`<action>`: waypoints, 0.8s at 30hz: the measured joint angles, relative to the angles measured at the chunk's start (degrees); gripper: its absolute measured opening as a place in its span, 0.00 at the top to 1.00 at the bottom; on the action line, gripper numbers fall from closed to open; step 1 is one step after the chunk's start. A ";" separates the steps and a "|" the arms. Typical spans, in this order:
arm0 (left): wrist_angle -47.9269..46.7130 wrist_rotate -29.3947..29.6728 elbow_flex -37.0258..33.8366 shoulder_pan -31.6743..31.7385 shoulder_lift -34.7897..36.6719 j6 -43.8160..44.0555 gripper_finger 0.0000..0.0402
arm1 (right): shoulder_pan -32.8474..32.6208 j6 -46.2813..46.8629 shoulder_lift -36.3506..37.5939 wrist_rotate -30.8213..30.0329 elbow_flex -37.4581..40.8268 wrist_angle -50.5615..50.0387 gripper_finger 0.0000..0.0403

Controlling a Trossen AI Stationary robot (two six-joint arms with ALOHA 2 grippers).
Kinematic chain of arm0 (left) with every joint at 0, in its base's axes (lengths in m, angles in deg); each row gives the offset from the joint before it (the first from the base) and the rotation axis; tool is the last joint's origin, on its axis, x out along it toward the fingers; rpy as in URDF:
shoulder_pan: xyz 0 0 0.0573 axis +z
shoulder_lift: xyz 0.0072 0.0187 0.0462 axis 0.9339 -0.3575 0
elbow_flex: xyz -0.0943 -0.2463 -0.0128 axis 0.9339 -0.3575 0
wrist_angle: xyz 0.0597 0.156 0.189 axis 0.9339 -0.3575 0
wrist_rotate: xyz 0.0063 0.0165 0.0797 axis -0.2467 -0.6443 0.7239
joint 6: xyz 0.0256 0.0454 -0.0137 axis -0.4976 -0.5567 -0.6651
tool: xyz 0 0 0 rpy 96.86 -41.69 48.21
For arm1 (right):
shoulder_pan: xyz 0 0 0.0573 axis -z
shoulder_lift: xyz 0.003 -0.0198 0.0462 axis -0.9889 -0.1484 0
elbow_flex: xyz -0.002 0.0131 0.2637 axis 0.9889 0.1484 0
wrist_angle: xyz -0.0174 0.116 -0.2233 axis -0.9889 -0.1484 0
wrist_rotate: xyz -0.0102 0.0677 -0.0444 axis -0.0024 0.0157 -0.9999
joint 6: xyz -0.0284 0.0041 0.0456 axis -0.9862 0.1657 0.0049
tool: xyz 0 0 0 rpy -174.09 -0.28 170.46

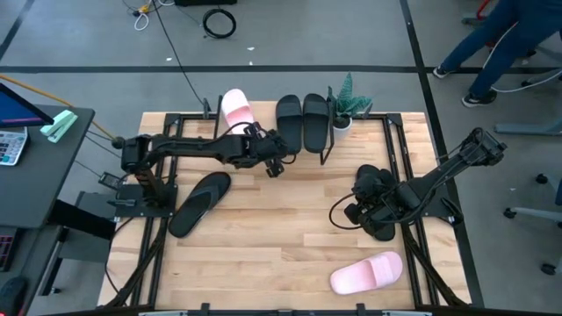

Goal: Pick and place slides into the shelf
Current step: Put the top pink slide on the shelf

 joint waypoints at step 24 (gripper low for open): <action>-29.15 9.87 0.04 -2.63 0.04 16.30 0.99 | -0.15 -0.38 0.00 0.01 -0.50 1.43 0.98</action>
